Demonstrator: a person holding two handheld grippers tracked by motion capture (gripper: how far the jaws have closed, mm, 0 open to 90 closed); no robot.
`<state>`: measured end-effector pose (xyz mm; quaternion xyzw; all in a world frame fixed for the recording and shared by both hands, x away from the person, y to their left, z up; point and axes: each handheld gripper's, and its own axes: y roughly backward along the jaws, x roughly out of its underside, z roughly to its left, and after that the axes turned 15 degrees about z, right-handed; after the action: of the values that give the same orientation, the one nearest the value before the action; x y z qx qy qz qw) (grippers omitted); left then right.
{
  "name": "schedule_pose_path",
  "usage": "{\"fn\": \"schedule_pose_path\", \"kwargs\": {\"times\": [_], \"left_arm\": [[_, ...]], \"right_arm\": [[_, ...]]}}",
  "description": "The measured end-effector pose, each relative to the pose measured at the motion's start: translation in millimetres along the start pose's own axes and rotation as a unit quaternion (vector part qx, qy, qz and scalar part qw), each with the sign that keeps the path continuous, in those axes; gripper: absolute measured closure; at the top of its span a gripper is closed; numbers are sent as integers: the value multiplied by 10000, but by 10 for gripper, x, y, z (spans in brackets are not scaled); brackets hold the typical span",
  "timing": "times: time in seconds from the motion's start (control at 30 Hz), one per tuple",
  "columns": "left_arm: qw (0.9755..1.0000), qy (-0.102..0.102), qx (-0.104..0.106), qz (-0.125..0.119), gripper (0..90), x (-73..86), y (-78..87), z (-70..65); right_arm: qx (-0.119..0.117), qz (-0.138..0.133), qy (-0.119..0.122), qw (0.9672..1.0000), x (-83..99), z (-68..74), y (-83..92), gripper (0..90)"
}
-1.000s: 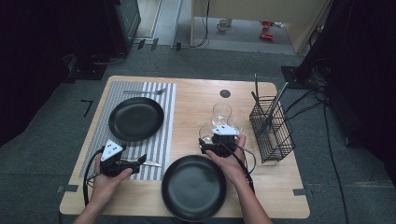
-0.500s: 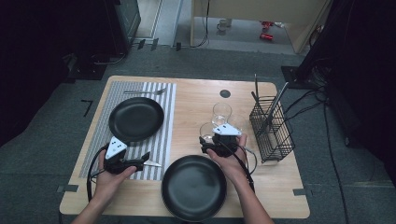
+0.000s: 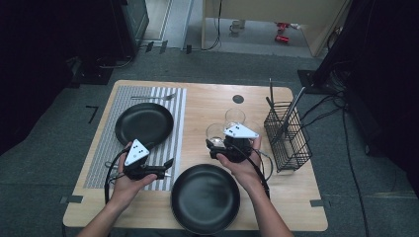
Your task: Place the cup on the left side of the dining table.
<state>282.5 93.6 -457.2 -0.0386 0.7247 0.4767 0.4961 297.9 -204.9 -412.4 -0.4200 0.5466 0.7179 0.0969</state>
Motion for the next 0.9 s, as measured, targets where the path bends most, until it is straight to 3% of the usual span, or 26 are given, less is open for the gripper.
{"fn": "schedule_pose_path", "kwargs": {"times": [0.3, 0.53, 0.9], "left_arm": [[9983, -449, 363, -75, 76, -269, -276, -199], [9980, -507, 378, -18, 76, -395, -420, -275], [9964, -607, 598, -56, 76, -542, -611, -413]], "right_arm": [[-109, -105, -72, 9999, -130, -16, 154, 192], [-149, -172, -58, 9997, -173, 3, 237, 192], [-355, -238, -9, 9991, -221, 74, 292, 192]]}}
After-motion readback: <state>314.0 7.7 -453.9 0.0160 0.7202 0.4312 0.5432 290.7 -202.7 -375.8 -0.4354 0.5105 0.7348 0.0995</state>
